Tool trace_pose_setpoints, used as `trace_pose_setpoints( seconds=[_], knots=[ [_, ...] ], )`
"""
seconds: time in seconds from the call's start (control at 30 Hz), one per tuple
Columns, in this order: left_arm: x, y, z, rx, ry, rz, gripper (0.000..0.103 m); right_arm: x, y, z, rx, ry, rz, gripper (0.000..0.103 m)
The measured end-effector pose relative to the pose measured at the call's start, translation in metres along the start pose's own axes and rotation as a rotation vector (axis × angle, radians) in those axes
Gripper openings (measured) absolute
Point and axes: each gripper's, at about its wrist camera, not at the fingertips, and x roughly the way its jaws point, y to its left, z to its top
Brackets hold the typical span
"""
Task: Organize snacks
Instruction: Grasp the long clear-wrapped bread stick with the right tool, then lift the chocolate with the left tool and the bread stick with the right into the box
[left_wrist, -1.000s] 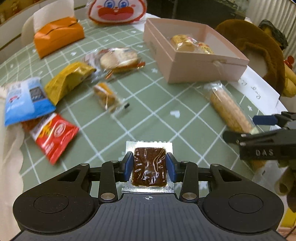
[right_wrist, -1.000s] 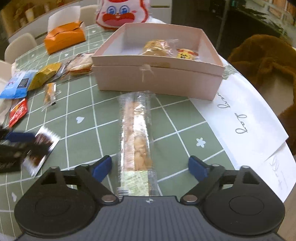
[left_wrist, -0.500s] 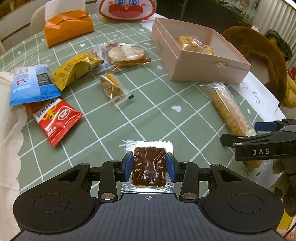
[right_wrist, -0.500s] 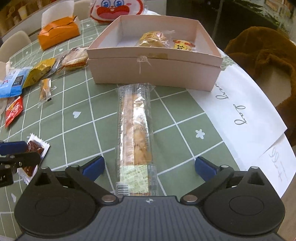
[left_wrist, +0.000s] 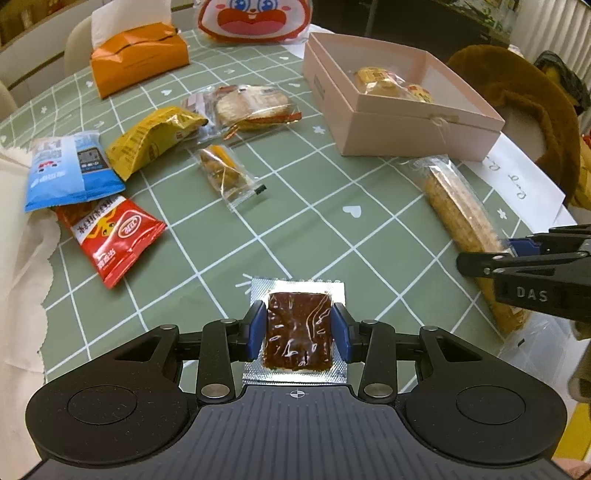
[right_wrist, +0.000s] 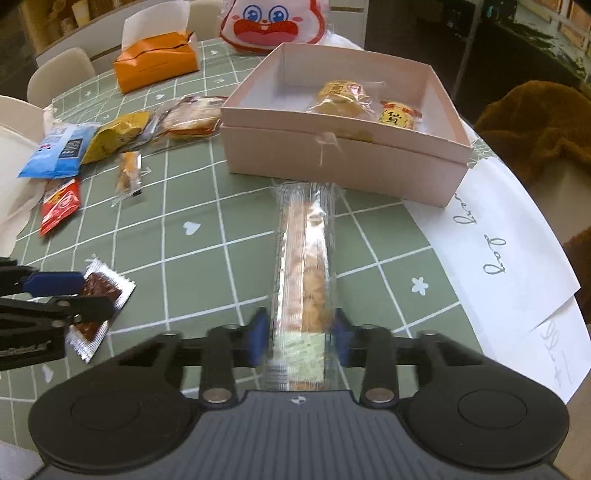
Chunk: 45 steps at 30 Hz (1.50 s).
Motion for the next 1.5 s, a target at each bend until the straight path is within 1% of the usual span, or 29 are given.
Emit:
trace_pose_setpoints(
  seconds=[0.13,0.27,0.5,0.57,0.73,1.07,1.2,1.37,1.5],
  knots=[
    [0.0,-0.004,-0.001,0.019,-0.006,0.014,0.043,-0.004,-0.004,-0.005,0.033,0.011,0.006,0.03],
    [-0.002,-0.004,-0.003,0.019,-0.008,0.002,0.043,-0.008,-0.006,-0.01,0.054,0.018,-0.005,0.029],
    [-0.004,-0.008,-0.007,0.048,-0.015,0.001,0.043,-0.008,-0.006,-0.009,0.073,0.029,-0.015,0.029],
    [-0.005,-0.007,-0.008,0.037,-0.014,-0.009,0.043,-0.008,-0.007,-0.009,0.086,0.031,-0.012,0.029],
    [-0.007,-0.012,-0.007,0.051,-0.011,-0.029,0.042,-0.009,-0.009,-0.009,0.102,0.031,-0.006,0.028],
    [-0.026,-0.021,-0.006,0.078,-0.054,-0.084,0.042,-0.015,-0.008,-0.011,0.159,0.057,0.002,0.027],
    [-0.029,-0.021,-0.005,0.084,-0.061,-0.097,0.042,-0.023,-0.005,-0.012,0.163,0.045,0.002,0.027],
    [-0.03,-0.027,0.0,0.13,-0.066,-0.113,0.042,-0.037,-0.01,-0.023,0.223,0.029,0.008,0.027],
    [-0.032,-0.033,0.0,0.152,-0.082,-0.139,0.042,-0.039,-0.016,-0.034,0.276,0.027,-0.018,0.027]
  ],
)
